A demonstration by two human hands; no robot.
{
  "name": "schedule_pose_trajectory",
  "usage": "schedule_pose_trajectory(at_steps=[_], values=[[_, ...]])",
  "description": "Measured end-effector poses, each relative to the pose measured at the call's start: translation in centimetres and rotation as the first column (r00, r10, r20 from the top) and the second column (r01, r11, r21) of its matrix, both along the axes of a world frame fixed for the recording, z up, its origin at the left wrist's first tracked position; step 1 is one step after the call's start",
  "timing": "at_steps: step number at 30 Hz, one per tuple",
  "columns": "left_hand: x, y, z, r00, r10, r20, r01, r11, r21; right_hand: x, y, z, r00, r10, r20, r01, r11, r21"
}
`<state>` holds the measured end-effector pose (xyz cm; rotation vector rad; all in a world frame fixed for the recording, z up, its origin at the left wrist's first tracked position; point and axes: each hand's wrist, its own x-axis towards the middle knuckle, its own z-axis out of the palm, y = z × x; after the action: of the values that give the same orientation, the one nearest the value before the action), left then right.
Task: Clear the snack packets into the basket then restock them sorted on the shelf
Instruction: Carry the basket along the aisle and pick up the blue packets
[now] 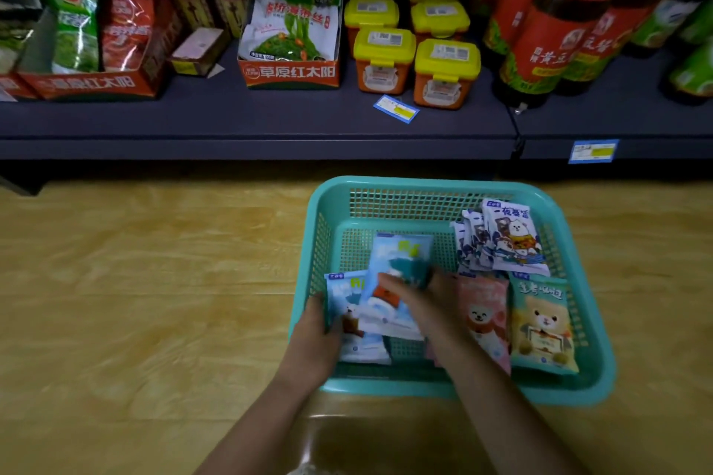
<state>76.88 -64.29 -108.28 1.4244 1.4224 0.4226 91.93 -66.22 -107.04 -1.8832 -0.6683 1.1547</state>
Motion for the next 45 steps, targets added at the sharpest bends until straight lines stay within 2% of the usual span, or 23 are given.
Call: schedule_pose_trajectory(at_steps=[3,8,14,20,26,31,34,36,40,45], values=[[1.6,0.7,-1.7,0.982,-0.063,-0.177,0.062,0.998,-0.011,2.7,-1.5,1.1,0.987,-0.113,-0.115,0.121,0.99,0.066],[3.2,2.2,-4.1,0.978,-0.056,-0.2,0.028,0.99,-0.14,5.4,-2.9,1.5,0.961,-0.228,-0.155,0.239,0.97,0.054],[4.3,2.3,-4.5,0.977,0.04,-0.208,-0.094,0.961,-0.259,6.6,-3.8,1.3,0.948,-0.256,-0.191,0.273,0.959,0.07],[5.4,2.4,-5.1,0.979,-0.011,-0.202,-0.059,0.94,-0.337,7.3,-3.4,0.6,0.951,-0.258,-0.171,0.27,0.961,0.052],[6.0,1.7,-4.6,0.994,0.042,-0.104,-0.074,0.944,-0.321,7.5,-2.9,0.1,0.972,-0.222,-0.079,0.226,0.973,0.049],[5.4,3.2,-2.4,0.954,0.248,0.172,-0.175,0.918,-0.355,8.0,-1.4,1.1,0.974,-0.183,-0.131,0.192,0.98,0.059],[4.0,5.8,2.7,0.912,0.282,0.298,-0.179,0.927,-0.329,8.3,0.4,4.9,0.977,-0.151,-0.147,0.159,0.986,0.044],[3.0,7.3,8.3,0.89,0.292,0.351,-0.18,0.931,-0.318,8.3,1.7,9.5,0.982,-0.118,-0.145,0.125,0.991,0.039],[0.4,9.1,22.3,0.876,0.269,0.401,-0.141,0.936,-0.321,7.3,3.7,21.8,0.98,-0.038,-0.197,0.049,0.997,0.052],[-3.3,9.1,41.7,0.849,0.305,0.431,-0.137,0.916,-0.378,4.4,4.5,40.5,0.977,0.039,-0.212,-0.018,0.995,0.098]])
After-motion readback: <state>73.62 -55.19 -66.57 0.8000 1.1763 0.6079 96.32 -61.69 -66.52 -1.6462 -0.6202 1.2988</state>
